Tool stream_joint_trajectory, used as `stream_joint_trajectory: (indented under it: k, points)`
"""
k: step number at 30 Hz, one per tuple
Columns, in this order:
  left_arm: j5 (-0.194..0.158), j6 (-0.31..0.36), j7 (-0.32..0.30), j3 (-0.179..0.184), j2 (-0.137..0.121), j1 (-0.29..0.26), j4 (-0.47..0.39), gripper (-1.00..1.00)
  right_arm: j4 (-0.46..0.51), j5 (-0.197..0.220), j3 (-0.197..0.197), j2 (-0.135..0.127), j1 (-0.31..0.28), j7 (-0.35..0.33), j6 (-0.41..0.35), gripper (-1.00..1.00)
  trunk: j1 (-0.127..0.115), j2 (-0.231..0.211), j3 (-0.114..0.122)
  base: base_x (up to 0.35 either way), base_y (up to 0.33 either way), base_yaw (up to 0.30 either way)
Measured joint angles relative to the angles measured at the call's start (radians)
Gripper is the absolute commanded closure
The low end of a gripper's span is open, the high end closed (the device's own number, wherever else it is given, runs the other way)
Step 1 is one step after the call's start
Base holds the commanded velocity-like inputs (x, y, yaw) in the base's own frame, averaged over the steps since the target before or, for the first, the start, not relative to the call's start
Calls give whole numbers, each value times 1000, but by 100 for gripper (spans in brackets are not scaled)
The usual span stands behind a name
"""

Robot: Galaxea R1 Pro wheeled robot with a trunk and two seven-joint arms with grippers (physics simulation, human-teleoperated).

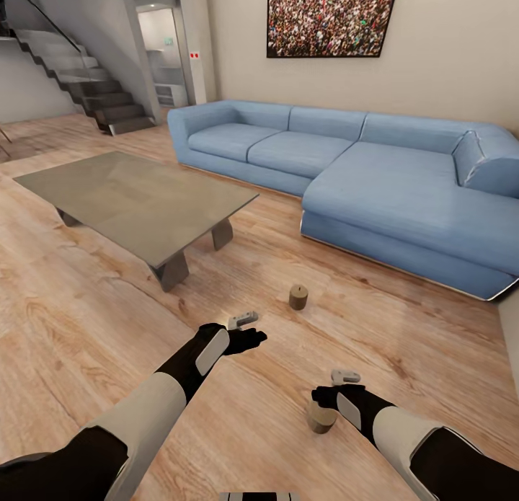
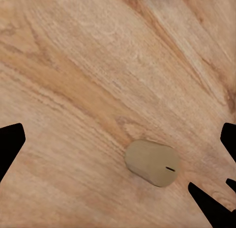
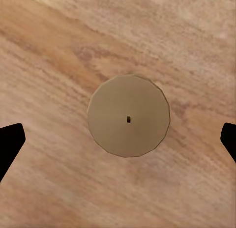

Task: Place each of the two pumpkins and all three candles from the living room inside a cabinet in the living room (use any cabinet), then make sure every cabinet is closed, and position the cauldron so it is next to a table in the living room.

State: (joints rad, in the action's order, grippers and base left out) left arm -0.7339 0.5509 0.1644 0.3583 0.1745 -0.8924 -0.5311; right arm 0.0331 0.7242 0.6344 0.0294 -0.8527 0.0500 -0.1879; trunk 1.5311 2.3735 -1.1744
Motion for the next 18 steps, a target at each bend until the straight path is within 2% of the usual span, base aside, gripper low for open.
stream_joint_trajectory:
  k: [18]
  points:
    - [-1, 1, 0, 0, 0, 0, 0, -100, 0, -1, 0, 0, 0, 0, 0, -100, 69, 126, -56, 0, 0, 0]
